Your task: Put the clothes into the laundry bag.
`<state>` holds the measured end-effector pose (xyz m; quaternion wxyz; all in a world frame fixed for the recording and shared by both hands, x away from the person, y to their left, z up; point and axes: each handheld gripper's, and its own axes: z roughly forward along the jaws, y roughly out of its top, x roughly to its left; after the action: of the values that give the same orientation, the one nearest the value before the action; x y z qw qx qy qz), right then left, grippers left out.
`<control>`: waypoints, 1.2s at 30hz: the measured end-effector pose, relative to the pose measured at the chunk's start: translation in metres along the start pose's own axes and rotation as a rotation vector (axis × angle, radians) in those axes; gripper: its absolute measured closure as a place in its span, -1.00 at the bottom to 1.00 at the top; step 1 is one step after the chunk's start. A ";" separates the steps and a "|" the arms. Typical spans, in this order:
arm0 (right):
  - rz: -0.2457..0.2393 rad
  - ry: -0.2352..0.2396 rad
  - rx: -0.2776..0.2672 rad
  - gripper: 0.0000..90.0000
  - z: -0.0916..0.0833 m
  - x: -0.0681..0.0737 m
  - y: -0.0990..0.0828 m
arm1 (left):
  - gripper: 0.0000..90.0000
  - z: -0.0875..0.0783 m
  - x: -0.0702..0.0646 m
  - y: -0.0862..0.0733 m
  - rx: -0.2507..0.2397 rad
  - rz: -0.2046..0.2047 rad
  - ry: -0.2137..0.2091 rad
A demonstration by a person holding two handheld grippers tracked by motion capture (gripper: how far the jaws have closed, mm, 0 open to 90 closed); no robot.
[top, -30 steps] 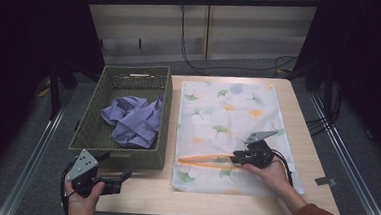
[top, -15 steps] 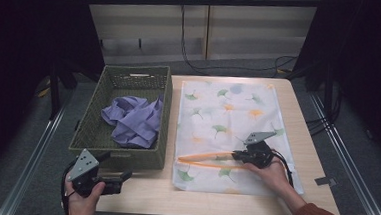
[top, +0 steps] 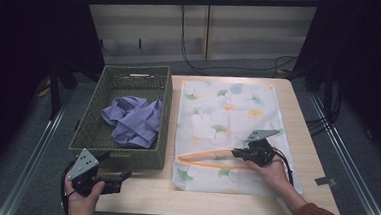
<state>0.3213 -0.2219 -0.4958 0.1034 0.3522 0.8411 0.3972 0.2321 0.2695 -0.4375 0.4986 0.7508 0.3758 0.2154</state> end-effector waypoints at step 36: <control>-0.002 -0.060 -0.175 0.99 -0.021 0.003 0.016 | -0.91 -0.001 0.003 0.000 -0.008 -0.019 0.007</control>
<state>0.3175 -0.2255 -0.4699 0.1595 0.3527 0.8001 0.4582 0.2332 0.2726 -0.4376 0.5024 0.7444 0.3838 0.2149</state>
